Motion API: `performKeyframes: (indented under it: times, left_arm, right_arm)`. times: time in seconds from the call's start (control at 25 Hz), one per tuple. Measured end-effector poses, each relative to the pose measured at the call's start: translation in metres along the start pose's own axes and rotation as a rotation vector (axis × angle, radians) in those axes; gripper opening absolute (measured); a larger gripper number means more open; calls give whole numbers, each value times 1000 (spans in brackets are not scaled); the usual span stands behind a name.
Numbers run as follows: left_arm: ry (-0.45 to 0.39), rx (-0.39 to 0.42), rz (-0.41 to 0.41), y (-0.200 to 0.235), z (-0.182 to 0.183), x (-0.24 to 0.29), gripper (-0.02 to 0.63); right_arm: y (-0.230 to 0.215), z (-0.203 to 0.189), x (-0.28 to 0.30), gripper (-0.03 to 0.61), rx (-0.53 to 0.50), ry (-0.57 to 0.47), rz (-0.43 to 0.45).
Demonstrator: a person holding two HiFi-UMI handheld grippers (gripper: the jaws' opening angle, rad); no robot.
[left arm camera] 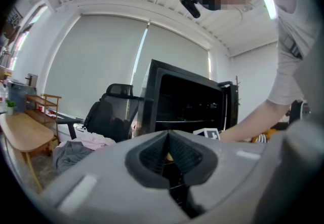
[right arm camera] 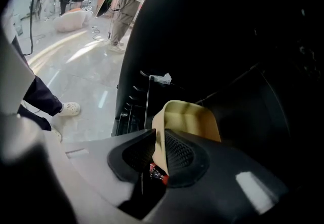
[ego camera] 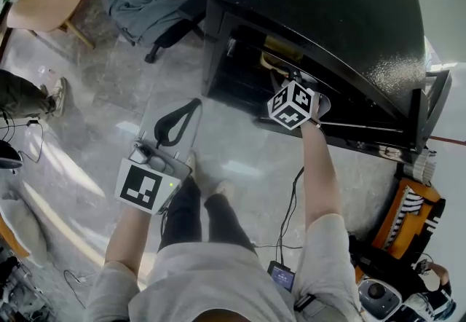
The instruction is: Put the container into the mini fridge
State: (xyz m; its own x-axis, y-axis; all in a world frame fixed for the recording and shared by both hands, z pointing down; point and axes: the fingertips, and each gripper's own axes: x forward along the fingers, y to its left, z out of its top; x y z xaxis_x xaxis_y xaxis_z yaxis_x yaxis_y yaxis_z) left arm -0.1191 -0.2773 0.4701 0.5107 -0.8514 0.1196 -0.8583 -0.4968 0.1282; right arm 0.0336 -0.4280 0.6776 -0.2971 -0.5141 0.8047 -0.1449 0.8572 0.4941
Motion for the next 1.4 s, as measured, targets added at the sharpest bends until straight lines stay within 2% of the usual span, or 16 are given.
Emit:
performKeyframes:
  times: [0.16,0.28,0.44,0.6,0.76,1.4]
  left_arm:
    - [2,-1,3,2,0,0,2]
    - [1,1,-1,1,0,2,2]
    - [2,2,-6,-2,0,2,2]
    - [2,4,-9,-6,3,-1,2]
    - [-5,10,-14,-11,3,-3,2]
    - [-18,31,-49,-43,11,-17,2]
  right_arm:
    - [0,-1,1,49,10,-6,2]
    - [2,0,1,75,17,-14,0]
    - [2,5,-6,76,63,-58,-26]
    - [-5,13,-21,64,160,-121,-77]
    - [-6,17,-34,-2,235,-181,-118]
    - [29,31,-106,-2,662,-428,-153]
